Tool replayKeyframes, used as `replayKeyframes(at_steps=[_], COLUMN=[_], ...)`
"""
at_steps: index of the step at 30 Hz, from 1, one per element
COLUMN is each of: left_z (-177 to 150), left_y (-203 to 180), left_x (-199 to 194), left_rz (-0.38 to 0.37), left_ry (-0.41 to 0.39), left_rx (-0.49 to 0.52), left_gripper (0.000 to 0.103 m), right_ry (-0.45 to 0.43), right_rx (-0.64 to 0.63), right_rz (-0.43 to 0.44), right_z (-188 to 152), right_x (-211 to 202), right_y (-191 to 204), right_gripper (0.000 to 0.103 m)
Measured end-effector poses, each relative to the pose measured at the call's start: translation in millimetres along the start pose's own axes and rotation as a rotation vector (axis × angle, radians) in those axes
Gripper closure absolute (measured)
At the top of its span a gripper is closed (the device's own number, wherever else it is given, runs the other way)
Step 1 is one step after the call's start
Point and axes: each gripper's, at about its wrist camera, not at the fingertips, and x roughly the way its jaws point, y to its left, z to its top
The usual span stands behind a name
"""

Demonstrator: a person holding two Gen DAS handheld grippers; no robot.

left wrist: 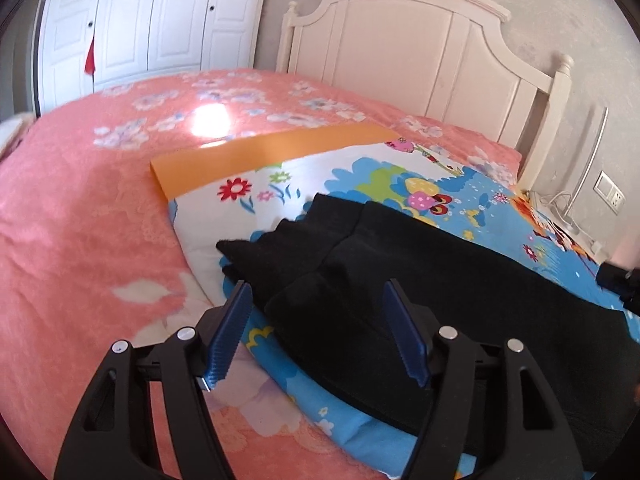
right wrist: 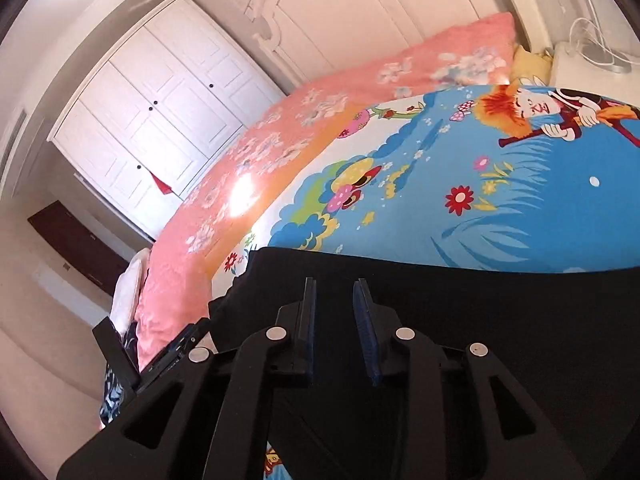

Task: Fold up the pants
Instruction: 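Move both open grippers over the folded sweatpants toward the leg ends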

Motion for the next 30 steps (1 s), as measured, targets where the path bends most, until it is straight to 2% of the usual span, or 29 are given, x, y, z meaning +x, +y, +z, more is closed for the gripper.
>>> replayKeyframes(at_steps=[2, 3, 4, 5, 7, 10, 12, 13, 14, 15, 16, 17, 22, 24, 26, 30], left_z=[0.0, 0.0, -0.1, 0.1, 0.4, 0.6, 0.0, -0.1, -0.1, -0.2, -0.5, -0.9, -1.5, -3.8, -5.5, -4.6], left_y=[1.5, 1.1, 0.0, -0.9, 1.8, 3.9, 3.4, 3.4, 3.4, 3.1, 3.0, 3.0, 3.3, 4.3, 4.8, 5.5], left_x=[1.3, 1.1, 0.4, -0.1, -0.3, 0.1, 0.4, 0.7, 1.6, 1.8, 2.0, 2.0, 1.9, 3.8, 4.3, 1.1], left_rz=[-0.018, -0.019, -0.017, -0.016, -0.016, -0.016, -0.014, -0.015, -0.015, -0.014, -0.015, -0.017, -0.01, -0.01, -0.011, -0.009], left_ry=[0.012, 0.012, 0.009, 0.006, 0.007, 0.007, 0.009, 0.01, 0.012, 0.012, 0.013, 0.013, 0.009, 0.014, 0.02, 0.006], left_rx=[-0.026, -0.023, -0.01, 0.001, -0.007, -0.018, -0.014, -0.016, -0.017, -0.017, -0.016, -0.017, -0.016, -0.022, -0.024, -0.024], left_gripper=[0.036, 0.035, 0.035, 0.035, 0.035, 0.035, 0.035, 0.035, 0.035, 0.034, 0.034, 0.034, 0.034, 0.034, 0.034, 0.034], right_ry=[0.048, 0.061, 0.068, 0.074, 0.043, 0.007, 0.032, 0.042, 0.041, 0.056, 0.062, 0.055, -0.06, -0.164, -0.185, -0.15], right_rx=[0.002, 0.005, 0.025, 0.056, 0.136, 0.069, 0.075, 0.097, 0.101, 0.072, 0.052, 0.027, -0.098, -0.186, -0.327, -0.392], right_rz=[0.064, 0.078, 0.11, 0.143, 0.259, 0.255, 0.269, 0.289, 0.301, 0.274, 0.187, 0.183, 0.004, -0.109, -0.244, -0.233], right_z=[-0.8, -1.9, -2.5, -3.1, -3.7, 1.4, 2.1, -0.2, -1.0, -2.8, -4.3, -7.0, -6.5, -6.1, -11.6, -22.1], right_x=[3.9, 4.1, 3.4, 2.8, -3.2, -10.6, -10.3, -10.2, -9.4, -9.6, -8.0, -10.7, -31.7, -42.3, -44.8, -40.8], right_y=[7.3, 9.7, 10.9, 10.1, 8.1, 20.6, 21.8, 20.5, 21.4, 24.0, 26.4, 30.3, 52.6, 59.2, 74.5, 78.3], right_gripper=[0.069, 0.059, 0.046, 0.006, 0.004, 0.004, 0.004, 0.015, 0.085, 0.097, 0.097, 0.098, 0.098, 0.098, 0.098, 0.097])
